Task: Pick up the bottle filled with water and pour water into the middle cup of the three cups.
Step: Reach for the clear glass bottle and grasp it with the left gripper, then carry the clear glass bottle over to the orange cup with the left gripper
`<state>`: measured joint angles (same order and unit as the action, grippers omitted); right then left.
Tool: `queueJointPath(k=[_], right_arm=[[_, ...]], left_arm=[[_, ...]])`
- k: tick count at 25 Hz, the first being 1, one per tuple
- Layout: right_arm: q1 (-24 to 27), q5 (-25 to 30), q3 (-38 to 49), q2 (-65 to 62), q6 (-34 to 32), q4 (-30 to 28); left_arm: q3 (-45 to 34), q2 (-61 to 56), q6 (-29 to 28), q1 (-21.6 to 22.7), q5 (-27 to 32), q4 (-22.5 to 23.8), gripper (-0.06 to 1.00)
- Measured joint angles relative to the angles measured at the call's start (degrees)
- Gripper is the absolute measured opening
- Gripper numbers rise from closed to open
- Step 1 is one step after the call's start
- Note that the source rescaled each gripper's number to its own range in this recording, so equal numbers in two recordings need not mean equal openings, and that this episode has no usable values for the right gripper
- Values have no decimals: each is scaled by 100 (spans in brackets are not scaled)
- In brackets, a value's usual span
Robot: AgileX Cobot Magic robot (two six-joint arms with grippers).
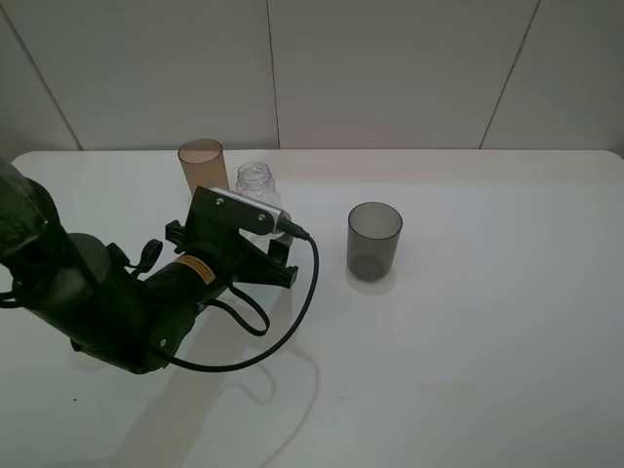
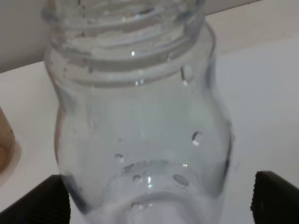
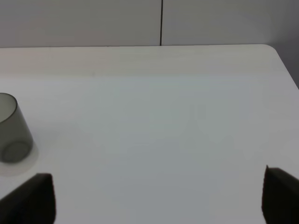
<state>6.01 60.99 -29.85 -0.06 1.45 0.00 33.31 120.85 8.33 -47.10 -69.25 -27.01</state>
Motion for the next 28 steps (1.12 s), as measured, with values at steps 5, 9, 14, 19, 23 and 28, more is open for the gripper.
queueJointPath(k=[5,9,14,19,23,28], right_arm=[[0,0,0,0,0,0],[0,0,0,0,0,0],[0,0,0,0,0,0],[0,0,0,0,0,0],[0,0,0,0,0,0],[0,0,0,0,0,0]], left_arm=[[139,197,0,0,-22,0,100],[256,350,5,0,-22,-20,100],[464,396,13,11,-22,-71,100],[693,396,118,136,-22,-85,100],[699,396,182,174,-22,-89,100],[728,421,194,281,-22,-22,100]])
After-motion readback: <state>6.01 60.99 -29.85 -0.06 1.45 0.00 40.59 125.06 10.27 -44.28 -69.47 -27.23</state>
